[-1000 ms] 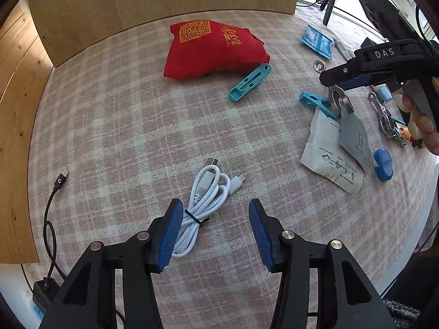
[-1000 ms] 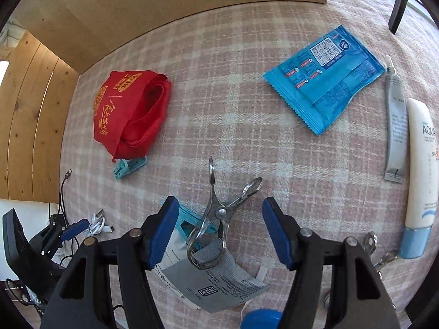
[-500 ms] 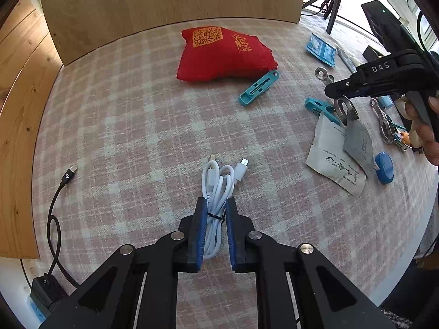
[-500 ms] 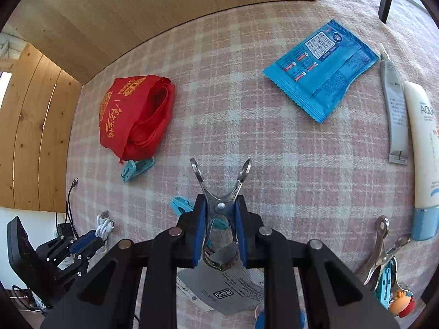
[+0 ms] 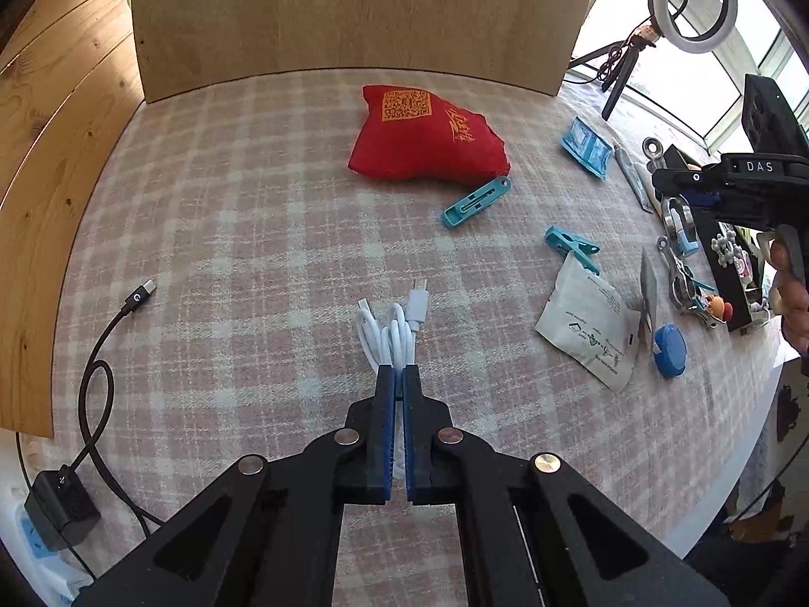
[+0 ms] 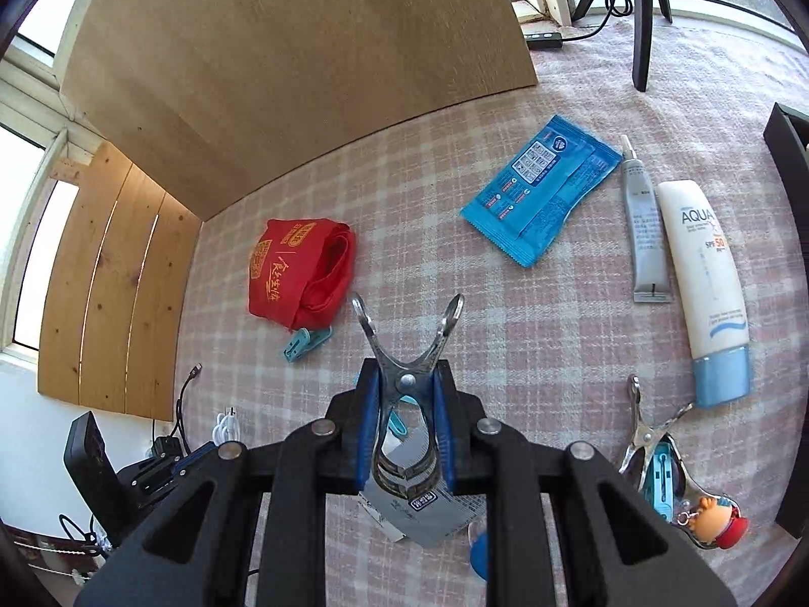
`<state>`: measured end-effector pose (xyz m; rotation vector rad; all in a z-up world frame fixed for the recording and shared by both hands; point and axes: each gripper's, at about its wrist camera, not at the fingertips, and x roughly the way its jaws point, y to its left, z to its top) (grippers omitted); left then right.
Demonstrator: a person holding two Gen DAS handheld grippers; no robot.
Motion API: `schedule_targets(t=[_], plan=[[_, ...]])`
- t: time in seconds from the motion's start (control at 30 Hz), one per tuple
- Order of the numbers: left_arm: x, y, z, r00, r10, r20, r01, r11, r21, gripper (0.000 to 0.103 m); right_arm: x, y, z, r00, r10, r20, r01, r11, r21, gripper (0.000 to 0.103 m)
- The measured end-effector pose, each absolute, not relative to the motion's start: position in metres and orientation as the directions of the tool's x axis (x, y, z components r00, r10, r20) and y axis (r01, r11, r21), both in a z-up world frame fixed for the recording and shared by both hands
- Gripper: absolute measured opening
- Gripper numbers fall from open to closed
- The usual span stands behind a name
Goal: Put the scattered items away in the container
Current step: 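Carry the cable and clip over the black tray and open both grippers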
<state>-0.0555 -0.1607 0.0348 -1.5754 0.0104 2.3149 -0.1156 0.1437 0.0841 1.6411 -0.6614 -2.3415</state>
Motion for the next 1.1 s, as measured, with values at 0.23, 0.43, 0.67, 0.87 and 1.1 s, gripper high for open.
schedule_targets(t=[0.23,0.43,0.67,0.87,1.1], plan=[[-0.051,-0.159,0.07,-0.383,0.312,-0.87,-0.29,-0.934,-0.208,0.002,-0.101,0.153,0.108,-0.4,-0.431,-0.809,-0.065,-0.867,0.495,0.02],[-0.042,-0.124,0.103,-0.423,0.359,-0.832,-0.353,-0.911,-0.214,0.002,-0.065,0.186,0.119,-0.432,-0.435,-0.79,-0.076,-0.855,0.513,0.02],[-0.033,-0.053,0.129,-0.419,0.41,-0.81,-0.423,-0.878,-0.225,0.002,-0.024,0.264,0.133,-0.479,-0.399,-0.782,-0.105,-0.859,0.502,0.02],[-0.02,0.03,0.141,-0.404,0.457,-0.793,-0.477,-0.844,-0.243,0.002,0.008,0.359,0.145,-0.516,-0.334,-0.788,-0.138,-0.876,0.462,0.02],[-0.004,0.151,0.139,-0.349,0.527,-0.775,-0.542,-0.788,-0.292,0.002,0.046,0.48,0.144,-0.543,-0.24,-0.805,-0.225,-0.882,0.415,0.02]])
